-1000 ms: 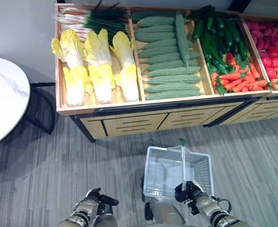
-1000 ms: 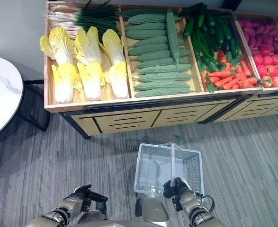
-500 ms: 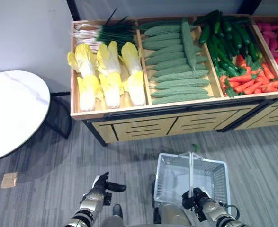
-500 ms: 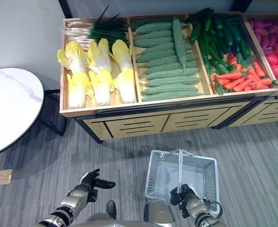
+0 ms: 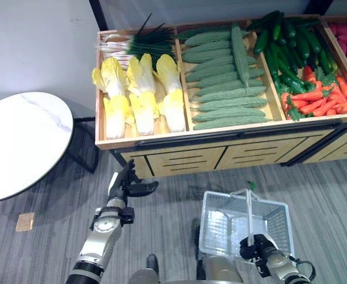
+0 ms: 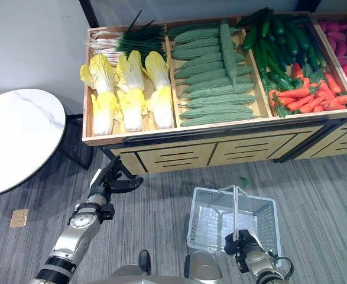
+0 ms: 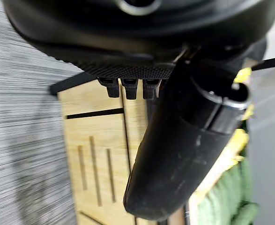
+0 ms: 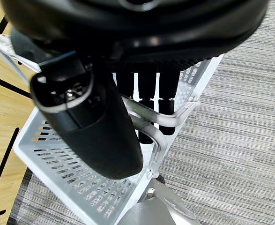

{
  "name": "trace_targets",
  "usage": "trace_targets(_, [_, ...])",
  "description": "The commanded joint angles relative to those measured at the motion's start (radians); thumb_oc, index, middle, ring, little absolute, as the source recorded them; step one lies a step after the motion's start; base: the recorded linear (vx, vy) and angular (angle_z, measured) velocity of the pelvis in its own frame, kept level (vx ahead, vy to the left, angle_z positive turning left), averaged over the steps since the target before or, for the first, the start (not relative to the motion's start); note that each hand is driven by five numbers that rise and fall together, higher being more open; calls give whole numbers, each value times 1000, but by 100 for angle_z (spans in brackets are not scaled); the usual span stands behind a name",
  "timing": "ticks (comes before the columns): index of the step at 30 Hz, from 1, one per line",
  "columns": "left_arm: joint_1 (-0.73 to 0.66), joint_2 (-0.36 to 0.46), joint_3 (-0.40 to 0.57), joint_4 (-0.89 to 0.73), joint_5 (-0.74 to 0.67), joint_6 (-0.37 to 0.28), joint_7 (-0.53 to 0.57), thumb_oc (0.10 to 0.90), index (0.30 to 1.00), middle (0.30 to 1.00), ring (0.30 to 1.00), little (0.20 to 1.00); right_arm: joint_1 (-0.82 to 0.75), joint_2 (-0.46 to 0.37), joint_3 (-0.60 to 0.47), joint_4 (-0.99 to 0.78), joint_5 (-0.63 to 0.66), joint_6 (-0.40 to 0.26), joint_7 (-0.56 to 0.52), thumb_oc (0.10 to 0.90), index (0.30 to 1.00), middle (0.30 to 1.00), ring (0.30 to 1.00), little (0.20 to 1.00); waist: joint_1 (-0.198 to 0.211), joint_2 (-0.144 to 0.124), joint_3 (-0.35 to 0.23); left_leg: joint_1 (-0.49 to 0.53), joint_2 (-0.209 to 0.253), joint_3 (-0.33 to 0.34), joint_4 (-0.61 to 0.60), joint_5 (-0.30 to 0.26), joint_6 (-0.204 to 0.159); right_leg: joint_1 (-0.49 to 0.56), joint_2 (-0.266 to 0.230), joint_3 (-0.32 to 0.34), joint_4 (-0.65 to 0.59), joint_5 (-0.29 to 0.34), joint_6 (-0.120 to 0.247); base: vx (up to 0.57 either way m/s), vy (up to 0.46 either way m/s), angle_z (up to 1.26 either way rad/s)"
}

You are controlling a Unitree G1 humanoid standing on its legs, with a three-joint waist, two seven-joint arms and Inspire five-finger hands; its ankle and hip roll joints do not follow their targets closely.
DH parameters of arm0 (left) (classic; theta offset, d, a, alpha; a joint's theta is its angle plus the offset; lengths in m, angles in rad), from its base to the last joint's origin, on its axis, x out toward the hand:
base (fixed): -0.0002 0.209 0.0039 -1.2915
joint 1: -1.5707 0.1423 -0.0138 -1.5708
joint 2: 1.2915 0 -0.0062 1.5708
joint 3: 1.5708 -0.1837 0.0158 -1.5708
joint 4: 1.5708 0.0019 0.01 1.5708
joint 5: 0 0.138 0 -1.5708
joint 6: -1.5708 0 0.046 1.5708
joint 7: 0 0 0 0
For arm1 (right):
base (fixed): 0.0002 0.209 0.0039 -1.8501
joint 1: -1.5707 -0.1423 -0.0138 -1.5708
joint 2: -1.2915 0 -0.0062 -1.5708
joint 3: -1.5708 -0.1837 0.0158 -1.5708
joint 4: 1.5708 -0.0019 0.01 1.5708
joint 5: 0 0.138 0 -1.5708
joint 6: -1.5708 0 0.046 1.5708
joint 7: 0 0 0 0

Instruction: Get the vegetables into the basket

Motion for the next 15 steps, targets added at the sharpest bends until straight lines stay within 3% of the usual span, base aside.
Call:
trace_targets(1, [-169, 74, 64, -52, 149, -109, 91, 900, 1000, 1000, 1000, 1000, -21, -14, 44, 61, -25, -7, -20, 400, 300, 300, 300, 300, -21, -24, -42, -40, -8, -16, -8, 20, -7, 92, -31, 80, 13, -147, 76, 23, -8, -8])
trace_targets(11, [-375, 200, 52, 33, 340, -61, 252, 900, 1000, 1000, 1000, 1000, -12, -14, 52, 96, -35, -9, -45, 400, 300, 300, 300, 300, -79, 9, -78, -14, 2, 23, -18, 15, -15, 97, -17, 116, 8, -150, 77, 35, -11, -11])
trace_targets(12, [-446, 283, 13, 83, 450, -27, 279, 900, 1000, 1000, 1000, 1000, -8, -21, 59, 93, -34, -15, -50, 400, 300, 300, 300, 300, -96, 21, -87, -11, 3, 36, -18, 15, -19, 95, -15, 125, 6, -149, 79, 47, -6, -20])
trace_targets(13, [-451, 284, 9, 88, 450, -28, 280, 900, 1000, 1000, 1000, 1000, -8, -20, 58, 93, -34, -15, -50, 400, 300, 300, 300, 300, -95, 20, -86, -11, 3, 36, -18, 15, -19, 94, -15, 125, 7, -149, 79, 49, -7, -19])
trace_targets(15, [-535, 404, -63, 172, 575, 15, 264, 900, 1000, 1000, 1000, 1000, -3, -37, 63, 92, -31, -25, -55, 400, 300, 300, 300, 300, -114, 40, -92, -13, 2, 46, -18, 16, -22, 88, -13, 136, 6, -146, 83, 36, 1, -18])
